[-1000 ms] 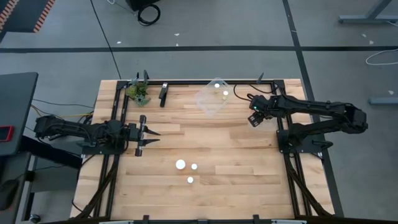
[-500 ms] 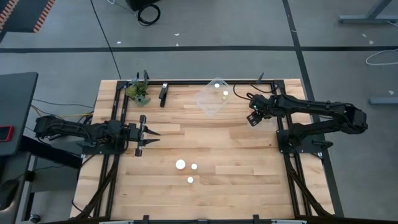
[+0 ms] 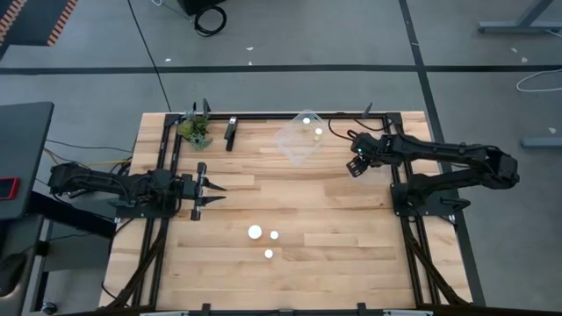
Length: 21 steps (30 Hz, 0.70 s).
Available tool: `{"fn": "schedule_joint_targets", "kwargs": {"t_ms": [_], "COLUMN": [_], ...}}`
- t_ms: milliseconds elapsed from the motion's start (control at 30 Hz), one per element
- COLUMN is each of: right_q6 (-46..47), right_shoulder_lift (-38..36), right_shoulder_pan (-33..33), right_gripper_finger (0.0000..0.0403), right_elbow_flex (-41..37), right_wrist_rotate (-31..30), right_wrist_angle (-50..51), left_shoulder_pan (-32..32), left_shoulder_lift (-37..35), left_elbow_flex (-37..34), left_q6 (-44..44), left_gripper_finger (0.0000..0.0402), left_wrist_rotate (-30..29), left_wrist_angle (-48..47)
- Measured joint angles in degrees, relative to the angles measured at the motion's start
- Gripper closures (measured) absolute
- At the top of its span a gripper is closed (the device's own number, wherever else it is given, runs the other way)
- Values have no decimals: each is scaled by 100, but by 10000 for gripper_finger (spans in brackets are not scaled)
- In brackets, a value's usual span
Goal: Pick and place medicine bottles into bin by pill shape (circle, oval)
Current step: Put the big orange pill bottle into the right transparent bin
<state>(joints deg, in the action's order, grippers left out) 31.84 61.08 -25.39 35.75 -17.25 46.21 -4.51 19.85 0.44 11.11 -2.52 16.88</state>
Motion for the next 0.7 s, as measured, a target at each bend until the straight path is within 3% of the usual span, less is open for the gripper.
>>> {"fn": "schedule_joint_targets", "kwargs": {"t_ms": [467, 700], "right_q6": [-79, -122], "right_shoulder_lift": [-4, 9], "right_shoulder_pan": [2, 0], "right_gripper_finger": [166, 141], "right_elbow_flex": [-319, -309], "right_wrist_rotate": [-66, 0], "right_wrist_angle": [-294, -217], "left_shoulder_pan": [0, 1], "left_shoulder_lift": [0, -1], "left_elbow_flex": [0, 0], "left_q6": [0, 0], "left_gripper_finger": [294, 294], "left_wrist_rotate": [0, 1], "left_wrist_angle": [2, 0]}}
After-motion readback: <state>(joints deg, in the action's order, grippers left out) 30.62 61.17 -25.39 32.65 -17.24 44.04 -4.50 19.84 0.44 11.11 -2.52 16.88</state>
